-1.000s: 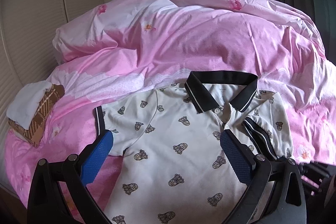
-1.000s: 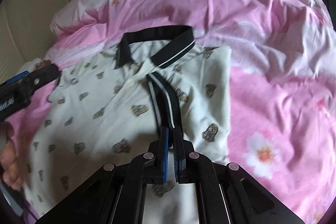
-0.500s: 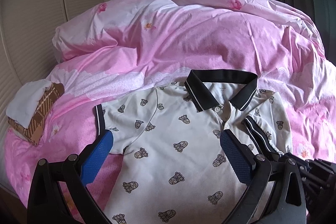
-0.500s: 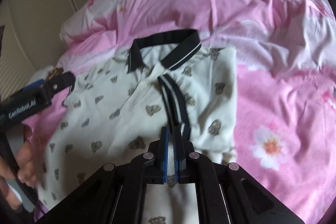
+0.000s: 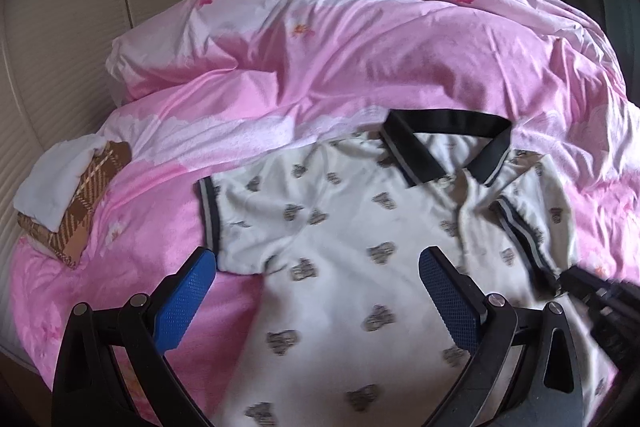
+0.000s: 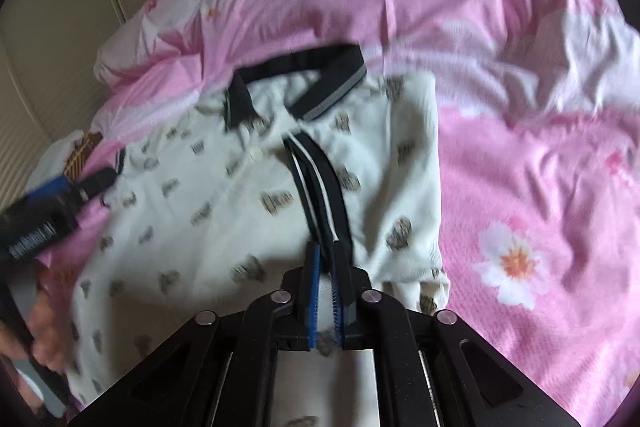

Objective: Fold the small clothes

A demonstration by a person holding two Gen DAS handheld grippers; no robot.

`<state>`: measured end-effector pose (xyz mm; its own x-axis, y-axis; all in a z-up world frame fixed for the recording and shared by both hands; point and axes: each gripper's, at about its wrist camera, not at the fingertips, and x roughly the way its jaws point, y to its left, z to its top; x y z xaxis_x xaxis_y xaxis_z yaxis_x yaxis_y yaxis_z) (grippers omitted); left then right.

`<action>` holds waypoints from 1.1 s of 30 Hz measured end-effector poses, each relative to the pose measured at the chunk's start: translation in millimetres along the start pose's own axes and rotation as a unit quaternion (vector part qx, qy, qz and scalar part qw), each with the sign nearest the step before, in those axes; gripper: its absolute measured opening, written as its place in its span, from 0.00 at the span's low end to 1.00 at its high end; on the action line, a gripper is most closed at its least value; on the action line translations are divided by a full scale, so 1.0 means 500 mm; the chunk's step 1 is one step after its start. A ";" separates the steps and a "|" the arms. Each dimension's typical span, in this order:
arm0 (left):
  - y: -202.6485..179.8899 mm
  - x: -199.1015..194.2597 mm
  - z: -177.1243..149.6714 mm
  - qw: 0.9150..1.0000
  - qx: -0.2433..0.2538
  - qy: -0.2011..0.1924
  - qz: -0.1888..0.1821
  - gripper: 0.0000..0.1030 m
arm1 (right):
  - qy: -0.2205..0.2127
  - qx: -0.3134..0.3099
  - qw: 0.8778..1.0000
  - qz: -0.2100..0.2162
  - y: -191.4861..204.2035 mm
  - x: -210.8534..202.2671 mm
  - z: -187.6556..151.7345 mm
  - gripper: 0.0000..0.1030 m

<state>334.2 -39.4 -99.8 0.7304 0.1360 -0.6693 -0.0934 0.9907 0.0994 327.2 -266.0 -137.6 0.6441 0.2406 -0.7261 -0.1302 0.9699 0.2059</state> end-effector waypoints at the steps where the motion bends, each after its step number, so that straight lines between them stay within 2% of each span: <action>1: 0.010 0.002 -0.002 1.000 -0.001 -0.001 0.000 1.00 | -0.014 0.006 1.000 -0.004 0.012 -0.012 0.005 0.29; 3: 0.039 0.011 -0.007 1.000 -0.007 0.000 0.004 1.00 | -0.042 0.021 0.999 -0.004 0.035 -0.030 0.013 0.37; 7: 0.101 0.035 -0.011 1.000 -0.019 0.005 0.014 1.00 | -0.084 0.040 0.996 -0.001 0.101 -0.031 0.027 0.37; 10: 0.151 0.059 -0.007 0.999 -0.031 0.004 0.019 1.00 | -0.089 0.046 0.995 0.006 0.141 -0.008 0.037 0.37; 15: 0.229 0.115 0.024 0.998 -0.053 0.000 0.017 0.86 | -0.076 0.051 0.995 0.026 0.192 0.040 0.047 0.37; 18: 0.259 0.154 0.050 0.998 -0.058 -0.001 0.003 0.75 | -0.071 0.043 0.996 0.024 0.217 0.058 0.056 0.37; 21: 0.274 0.192 0.072 0.998 -0.054 0.005 -0.016 0.64 | -0.075 0.041 0.996 0.022 0.239 0.070 0.072 0.37; 26: 0.283 0.246 0.091 0.998 -0.041 0.025 -0.040 0.55 | -0.067 0.047 0.996 0.016 0.263 0.098 0.085 0.37; 29: 0.296 0.273 0.091 0.995 -0.054 0.040 -0.072 0.46 | -0.065 0.053 0.996 0.003 0.273 0.111 0.088 0.37; 33: 0.300 0.294 0.085 0.993 -0.054 0.049 -0.088 0.44 | -0.074 0.052 0.995 -0.049 0.286 0.115 0.092 0.37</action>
<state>456.6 128.8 -152.0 0.6735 -0.0447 -0.7378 -0.0458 0.9937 -0.1021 380.1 -115.4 -119.6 0.7550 0.1287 -0.6430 0.0128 0.9775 0.2107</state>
